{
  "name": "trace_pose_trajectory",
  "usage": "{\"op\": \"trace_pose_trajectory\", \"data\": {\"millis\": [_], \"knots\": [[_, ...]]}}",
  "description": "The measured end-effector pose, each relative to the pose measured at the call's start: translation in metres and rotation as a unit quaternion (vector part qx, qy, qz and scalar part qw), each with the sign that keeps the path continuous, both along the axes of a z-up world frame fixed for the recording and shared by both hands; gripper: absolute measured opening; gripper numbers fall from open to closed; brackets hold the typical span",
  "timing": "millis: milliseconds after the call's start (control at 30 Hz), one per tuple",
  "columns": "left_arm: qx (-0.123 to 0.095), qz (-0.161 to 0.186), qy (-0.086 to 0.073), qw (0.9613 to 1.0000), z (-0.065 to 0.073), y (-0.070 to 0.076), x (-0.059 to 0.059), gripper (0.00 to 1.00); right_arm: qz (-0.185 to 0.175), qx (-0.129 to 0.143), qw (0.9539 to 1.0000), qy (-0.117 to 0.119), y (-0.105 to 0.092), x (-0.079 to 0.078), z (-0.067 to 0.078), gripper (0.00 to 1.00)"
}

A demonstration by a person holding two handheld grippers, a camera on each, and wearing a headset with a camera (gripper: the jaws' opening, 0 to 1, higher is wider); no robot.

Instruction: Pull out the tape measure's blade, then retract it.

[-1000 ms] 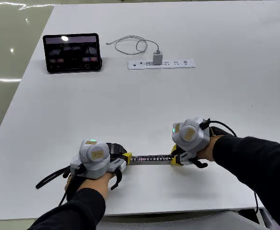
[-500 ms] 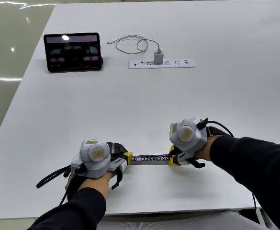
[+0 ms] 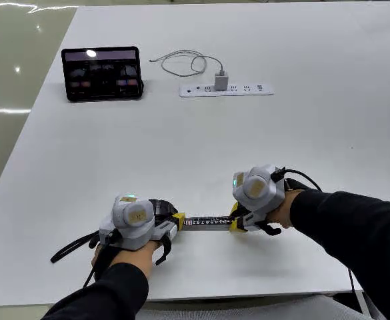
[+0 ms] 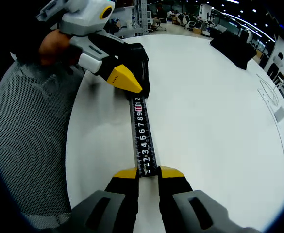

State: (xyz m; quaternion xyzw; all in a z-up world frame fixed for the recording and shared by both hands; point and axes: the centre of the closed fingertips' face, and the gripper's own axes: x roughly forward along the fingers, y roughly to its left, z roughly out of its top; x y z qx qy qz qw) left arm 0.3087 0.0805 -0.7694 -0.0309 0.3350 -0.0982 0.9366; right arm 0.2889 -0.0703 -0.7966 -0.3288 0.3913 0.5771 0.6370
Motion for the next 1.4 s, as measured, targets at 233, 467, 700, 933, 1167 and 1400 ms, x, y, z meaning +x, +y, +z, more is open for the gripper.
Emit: {"op": "trace_pose_trajectory", "data": {"millis": [233, 467, 700, 933, 1167, 1400], "knots": [[-0.001, 0.000, 0.000, 1.0000, 0.000, 0.000, 0.000, 0.63, -0.003, -0.005, 1.0000, 0.000, 0.005, 0.000, -0.001, 0.10], [-0.001, -0.001, 0.001, 1.0000, 0.000, -0.001, 0.000, 0.63, 0.003, 0.002, 1.0000, -0.002, 0.009, 0.000, -0.001, 0.10], [-0.002, -0.001, 0.001, 1.0000, 0.000, -0.001, 0.000, 0.63, 0.001, 0.007, 1.0000, 0.001, 0.013, -0.001, -0.001, 0.10], [-0.003, 0.000, 0.000, 1.0000, 0.000, -0.001, 0.000, 0.63, 0.004, 0.010, 0.9999, 0.000, 0.017, -0.002, 0.000, 0.10], [-0.002, 0.000, -0.001, 1.0000, 0.000, -0.001, 0.000, 0.63, 0.018, 0.017, 0.9997, -0.003, 0.023, -0.002, 0.000, 0.10], [-0.002, 0.000, 0.000, 1.0000, 0.000, -0.001, 0.000, 0.63, 0.022, 0.019, 0.9996, -0.007, 0.029, -0.001, 0.000, 0.10]]}}
